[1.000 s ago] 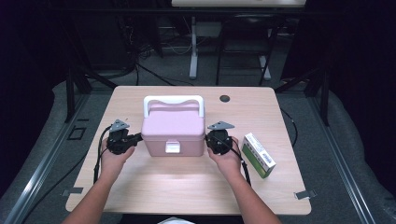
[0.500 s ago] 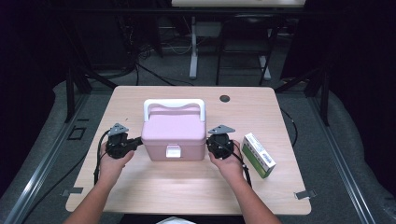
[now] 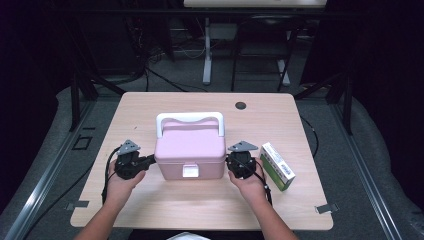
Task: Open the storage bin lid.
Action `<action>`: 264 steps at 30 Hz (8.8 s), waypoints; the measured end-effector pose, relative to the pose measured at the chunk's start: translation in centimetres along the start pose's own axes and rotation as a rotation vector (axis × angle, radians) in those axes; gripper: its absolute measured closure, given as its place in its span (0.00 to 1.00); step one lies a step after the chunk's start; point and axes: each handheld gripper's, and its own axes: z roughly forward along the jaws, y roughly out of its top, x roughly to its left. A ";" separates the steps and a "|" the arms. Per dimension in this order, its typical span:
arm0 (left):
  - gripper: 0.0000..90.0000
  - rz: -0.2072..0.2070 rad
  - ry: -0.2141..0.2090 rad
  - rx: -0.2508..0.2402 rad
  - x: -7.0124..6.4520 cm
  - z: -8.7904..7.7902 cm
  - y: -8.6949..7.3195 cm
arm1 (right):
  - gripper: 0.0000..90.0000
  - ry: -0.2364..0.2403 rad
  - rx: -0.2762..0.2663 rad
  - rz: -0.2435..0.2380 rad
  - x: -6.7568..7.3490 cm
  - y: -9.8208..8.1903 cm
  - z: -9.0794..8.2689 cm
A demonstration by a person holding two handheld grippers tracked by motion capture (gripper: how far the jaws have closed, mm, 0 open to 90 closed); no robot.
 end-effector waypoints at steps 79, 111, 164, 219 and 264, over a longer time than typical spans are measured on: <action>0.56 0.038 -0.163 0.039 -1.1 -5.6 6.0 | 0.60 0.132 -0.026 -0.027 -3.2 3.5 -10.4; 0.52 0.040 -0.222 0.089 -2.4 -4.1 8.5 | 0.56 0.255 0.005 0.003 -2.0 6.8 -7.9; 0.81 0.108 -0.225 0.116 -2.7 -4.1 7.0 | 0.82 0.290 0.050 -0.079 -0.8 5.2 -8.5; 0.92 0.126 -0.202 0.099 -2.9 -7.0 5.7 | 0.82 0.322 -0.131 0.020 -2.9 7.7 -9.9; 0.78 0.158 -0.160 -0.008 -4.3 -7.7 6.6 | 0.75 0.254 -0.193 0.053 -3.7 7.3 -10.8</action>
